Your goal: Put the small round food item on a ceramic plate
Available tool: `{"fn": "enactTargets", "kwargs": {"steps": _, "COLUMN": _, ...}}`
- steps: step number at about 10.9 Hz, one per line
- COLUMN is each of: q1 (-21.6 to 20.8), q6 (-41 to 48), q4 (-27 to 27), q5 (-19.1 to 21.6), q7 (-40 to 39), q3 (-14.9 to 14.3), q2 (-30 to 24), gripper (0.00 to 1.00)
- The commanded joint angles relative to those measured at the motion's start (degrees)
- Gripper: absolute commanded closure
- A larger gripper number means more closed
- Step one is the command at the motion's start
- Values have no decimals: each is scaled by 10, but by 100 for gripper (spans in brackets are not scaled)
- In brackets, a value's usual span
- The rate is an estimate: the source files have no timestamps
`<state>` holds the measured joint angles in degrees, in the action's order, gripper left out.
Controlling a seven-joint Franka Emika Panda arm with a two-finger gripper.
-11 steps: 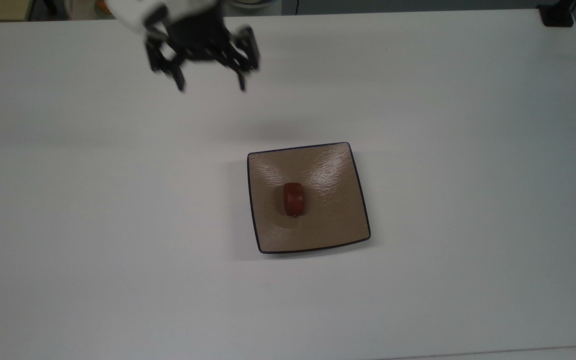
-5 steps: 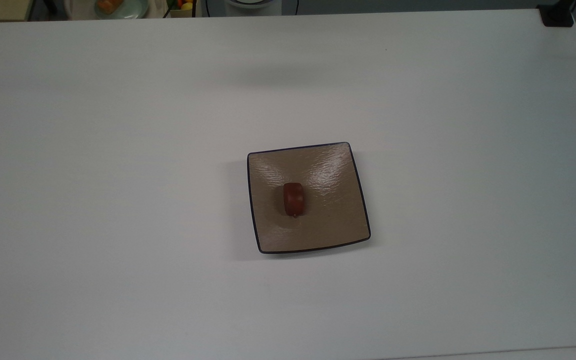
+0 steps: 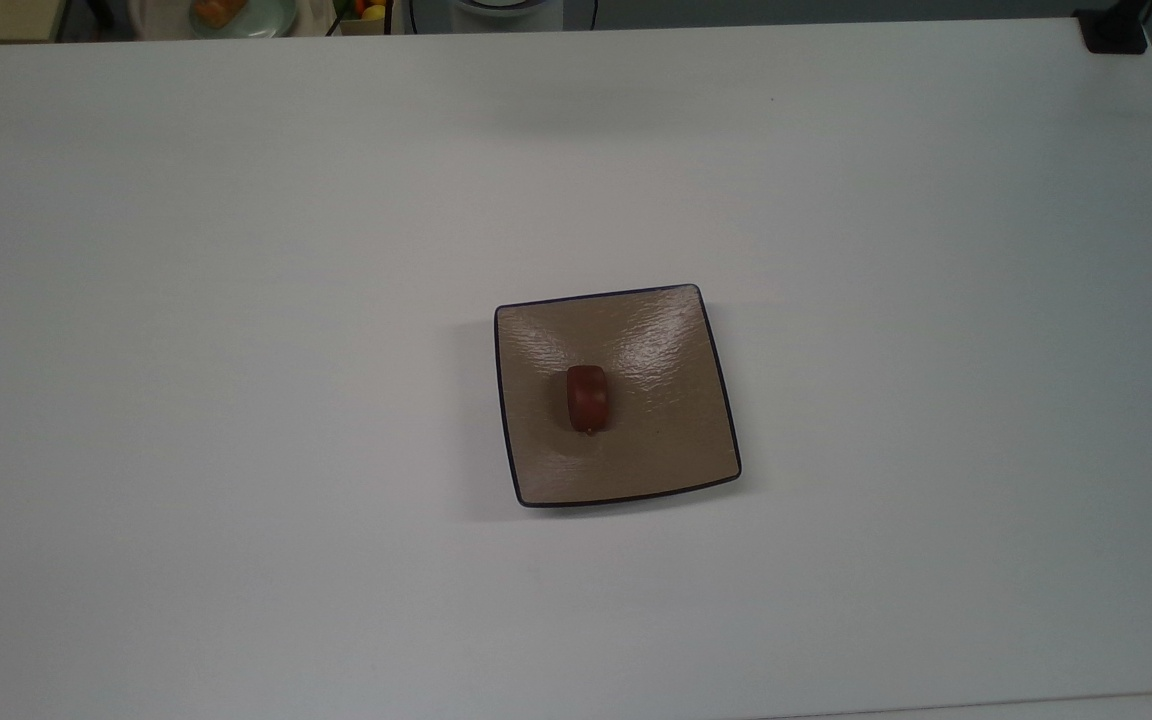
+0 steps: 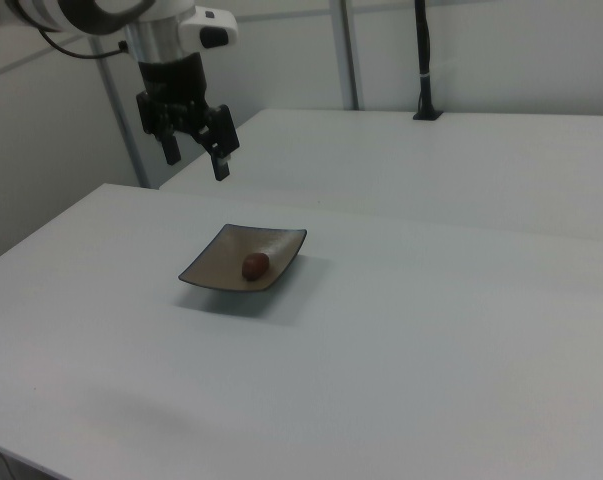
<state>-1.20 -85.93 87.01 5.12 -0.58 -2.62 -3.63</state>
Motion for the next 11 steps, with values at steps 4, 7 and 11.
{"fn": "enactTargets", "kwargs": {"steps": 4, "q1": -15, "q6": -108, "q4": 52, "q5": 4, "q7": -54, "q3": 1, "q2": 19, "gripper": 0}}
{"fn": "enactTargets", "kwargs": {"steps": 7, "q1": -17, "q6": -107, "q4": 47, "q5": 4, "q7": -57, "q3": 1, "q2": 24, "gripper": 0}}
{"fn": "enactTargets", "kwargs": {"steps": 11, "q1": -14, "q6": -106, "q4": 47, "q5": 4, "q7": -57, "q3": 1, "q2": 24, "gripper": 0}}
